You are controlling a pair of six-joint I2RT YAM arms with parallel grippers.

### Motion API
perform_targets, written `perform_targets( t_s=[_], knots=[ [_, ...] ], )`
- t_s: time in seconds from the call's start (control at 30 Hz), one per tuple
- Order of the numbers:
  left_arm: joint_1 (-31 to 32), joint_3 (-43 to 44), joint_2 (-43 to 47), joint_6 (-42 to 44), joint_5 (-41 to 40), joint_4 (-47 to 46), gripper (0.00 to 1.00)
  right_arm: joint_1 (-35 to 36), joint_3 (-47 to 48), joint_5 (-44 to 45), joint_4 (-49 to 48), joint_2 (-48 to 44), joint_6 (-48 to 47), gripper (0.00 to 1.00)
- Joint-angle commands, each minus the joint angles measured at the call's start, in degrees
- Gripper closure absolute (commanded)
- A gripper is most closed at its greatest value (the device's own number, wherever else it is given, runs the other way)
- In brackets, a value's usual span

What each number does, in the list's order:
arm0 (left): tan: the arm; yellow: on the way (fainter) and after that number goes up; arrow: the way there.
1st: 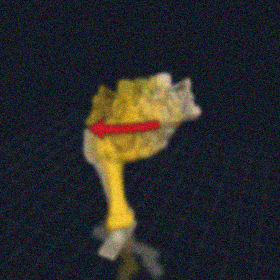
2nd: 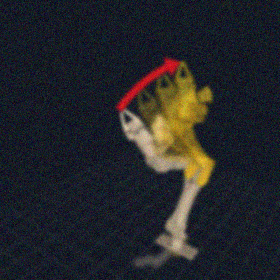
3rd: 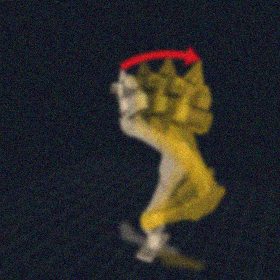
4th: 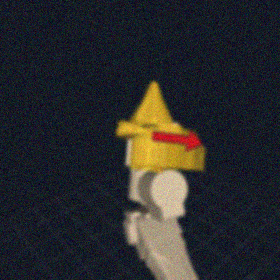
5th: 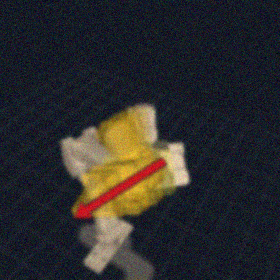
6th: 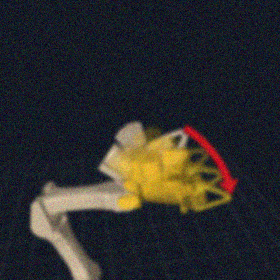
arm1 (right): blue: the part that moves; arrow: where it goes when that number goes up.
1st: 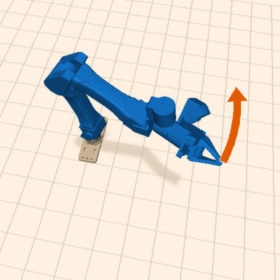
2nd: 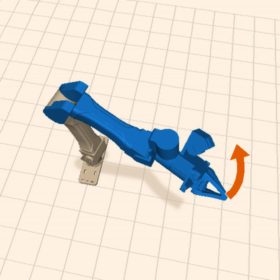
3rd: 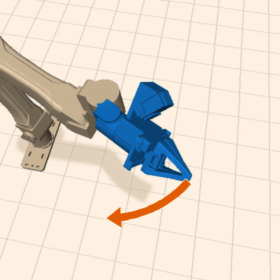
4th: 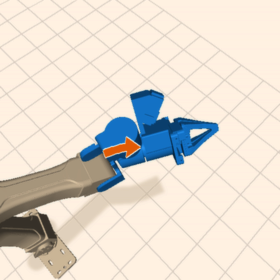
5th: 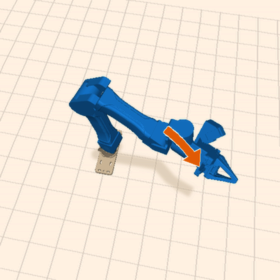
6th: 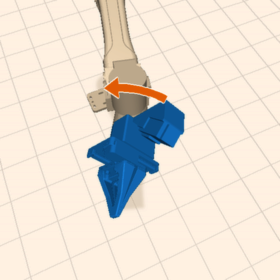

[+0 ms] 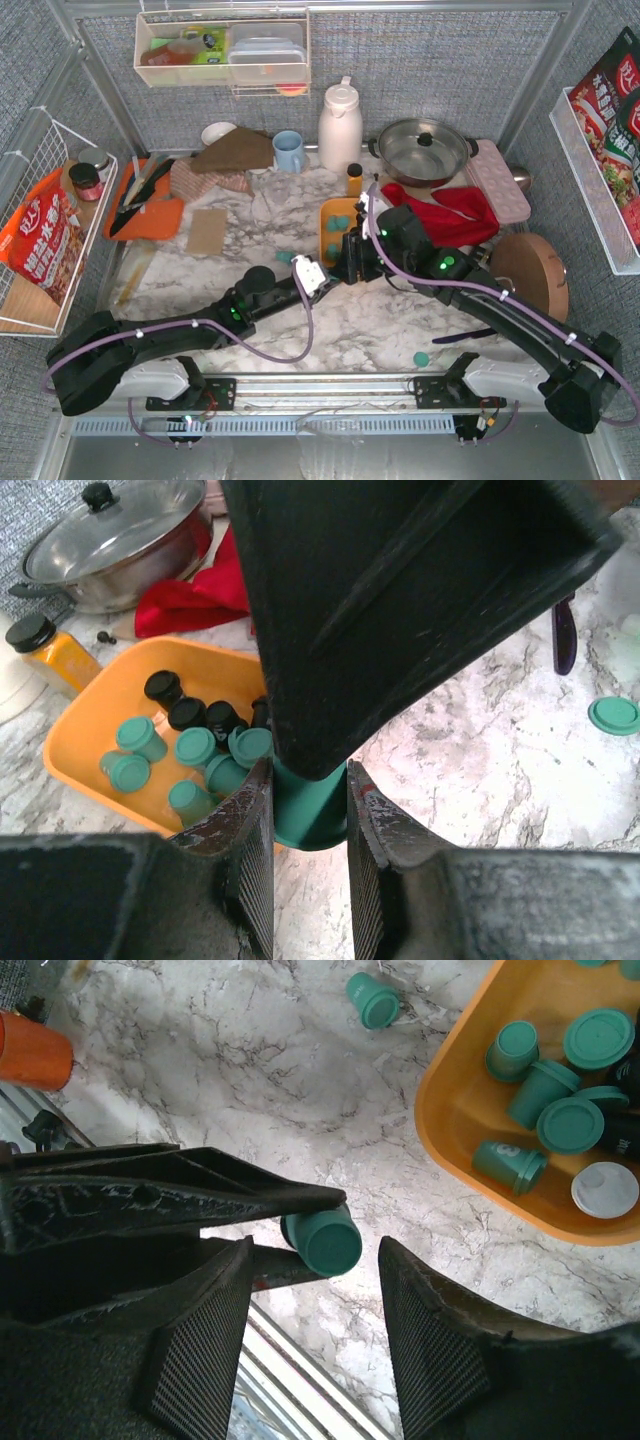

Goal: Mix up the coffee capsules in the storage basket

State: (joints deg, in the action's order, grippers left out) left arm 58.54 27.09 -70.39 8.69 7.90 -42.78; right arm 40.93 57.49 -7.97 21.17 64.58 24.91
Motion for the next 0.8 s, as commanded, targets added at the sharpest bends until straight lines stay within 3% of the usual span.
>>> perform_targets(
  t_s=[0.0, 0.4, 0.5, 0.67, 0.7, 0.77],
  knots=[
    [0.81, 0.59, 0.31, 1.07, 0.36, -3.51, 0.78, 0.20, -0.01, -0.30, -1.90, 0.24, 0.71, 0.44],
    [1.92, 1.01, 1.31, 1.42, -0.43, -4.43, 0.77, 0.21, -2.63, -0.34, -2.73, 0.19, 2.12, 0.54],
    [2.01, 1.21, 0.86, 1.50, -0.63, -4.41, 0.74, 0.21, -2.74, -0.30, -3.08, 0.07, 2.46, 0.66],
    [2.06, 1.30, 0.61, 1.23, -2.59, -3.93, 0.49, 0.27, -2.74, 0.59, -3.27, -0.11, 3.13, 0.91],
    [2.10, 1.22, 0.77, 1.10, -2.92, -3.59, 0.40, 0.21, -2.82, 1.11, -3.24, -0.15, 3.09, 0.93],
    [2.10, 0.86, 1.29, 0.95, -3.38, -3.28, 0.10, 0.25, -2.74, 2.72, -2.96, -0.15, 2.85, 0.97]
  ],
)
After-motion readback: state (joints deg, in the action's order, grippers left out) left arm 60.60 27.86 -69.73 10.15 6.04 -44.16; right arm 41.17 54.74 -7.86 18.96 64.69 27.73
